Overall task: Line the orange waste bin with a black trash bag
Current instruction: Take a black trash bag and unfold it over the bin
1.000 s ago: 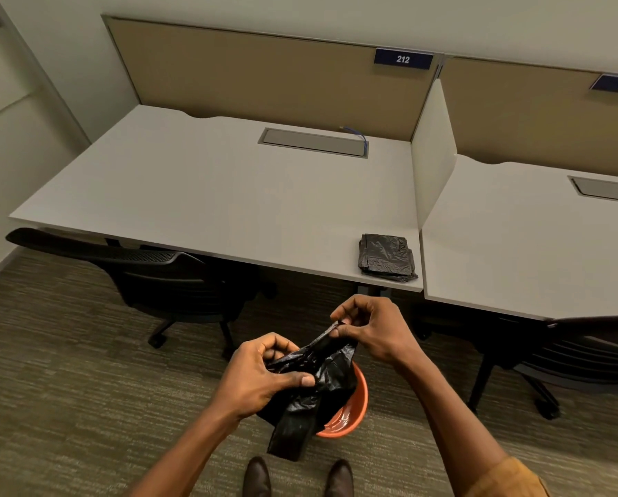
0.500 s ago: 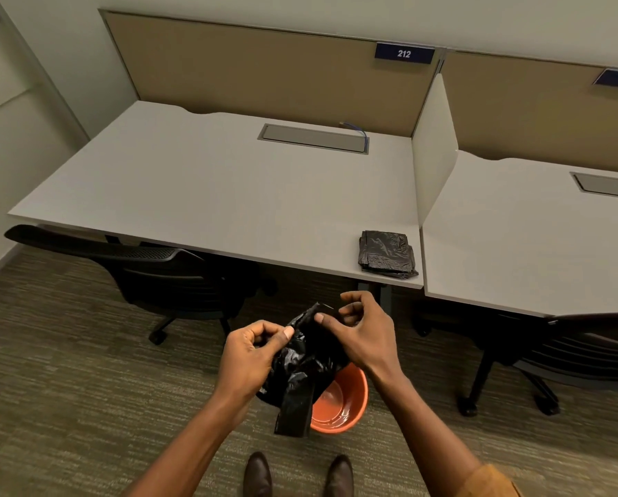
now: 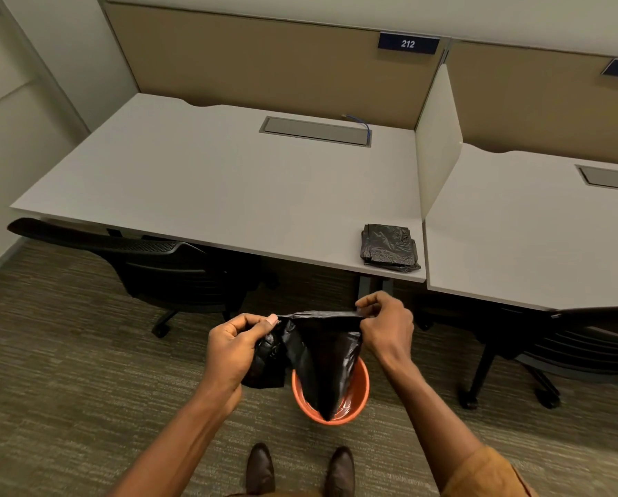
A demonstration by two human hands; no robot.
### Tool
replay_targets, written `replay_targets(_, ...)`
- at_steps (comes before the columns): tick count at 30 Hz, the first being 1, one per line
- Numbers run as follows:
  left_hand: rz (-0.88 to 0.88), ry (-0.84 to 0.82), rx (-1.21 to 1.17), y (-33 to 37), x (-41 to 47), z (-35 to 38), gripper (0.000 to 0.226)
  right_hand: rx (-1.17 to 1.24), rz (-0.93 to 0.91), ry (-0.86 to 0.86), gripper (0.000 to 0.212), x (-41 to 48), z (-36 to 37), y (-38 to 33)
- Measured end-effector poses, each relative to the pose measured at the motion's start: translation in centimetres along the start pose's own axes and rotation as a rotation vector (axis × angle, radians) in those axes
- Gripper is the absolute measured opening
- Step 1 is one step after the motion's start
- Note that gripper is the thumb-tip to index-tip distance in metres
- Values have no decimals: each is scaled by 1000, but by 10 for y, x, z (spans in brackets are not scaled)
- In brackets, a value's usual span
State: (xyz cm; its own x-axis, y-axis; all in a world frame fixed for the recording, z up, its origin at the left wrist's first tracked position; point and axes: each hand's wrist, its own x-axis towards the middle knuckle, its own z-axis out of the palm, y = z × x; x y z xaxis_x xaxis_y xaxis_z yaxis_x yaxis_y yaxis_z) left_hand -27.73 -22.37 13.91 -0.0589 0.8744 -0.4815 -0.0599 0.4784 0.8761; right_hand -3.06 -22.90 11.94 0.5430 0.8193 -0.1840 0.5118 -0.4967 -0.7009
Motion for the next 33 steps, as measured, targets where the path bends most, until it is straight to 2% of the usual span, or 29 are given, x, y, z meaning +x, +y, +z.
replay_targets(3, 10, -64, 133, -2, 1, -6, 14, 68, -30, 69, 41, 10, -5, -3)
replay_targets(6, 12, -147, 260, -4, 2, -9, 7, 233, 88, 103, 28, 16, -5, -6)
replay_targets(8, 24, -184, 366, -5, 3, -9, 10, 414, 232, 25, 14, 20, -3, -7)
replay_targets(10, 38, -199, 478, -8, 4, -8, 16, 475, 259, -66, 11, 21, 1, -7)
replay_targets(12, 67, -212, 608, -9, 6, -5, 28, 457, 168, -140, 12, 17, 4, -8)
replay_targets(15, 164, -262, 703, -11, 2, 2, 63, 479, 57, -289, 10, 8, 6, -15)
replay_targets(18, 258, -295, 853, -10, -5, 16, 95, 388, -36, -338, 2, 1, 8, -21)
replay_targets(20, 300, -284, 995, -13, -8, 27, 105, 365, -73, -351, 4, -3, 9, -25)
replay_targets(22, 321, -292, 1125, -18, -9, 36, 92, 362, -100, -363, 4, -6, 9, -28)
replay_targets(24, 351, -263, 1245, -25, -9, 42, 52, 367, -138, -377, 5, -7, 7, -28)
replay_targets(26, 317, -143, 1213, -28, -8, 41, 12, 361, -186, -399, 8, -6, 1, -27)
replay_targets(27, 269, -82, 1155, -29, -6, 39, 10, 325, -217, -411, 9, -4, -3, -24)
replay_targets(29, 154, 1, 966, -30, 2, 33, 22, 204, -283, -443, 13, 0, -9, -16)
replay_targets(33, 4, 61, 571, -23, 15, 19, 32, -43, -404, -532, 34, 0, -15, 3)
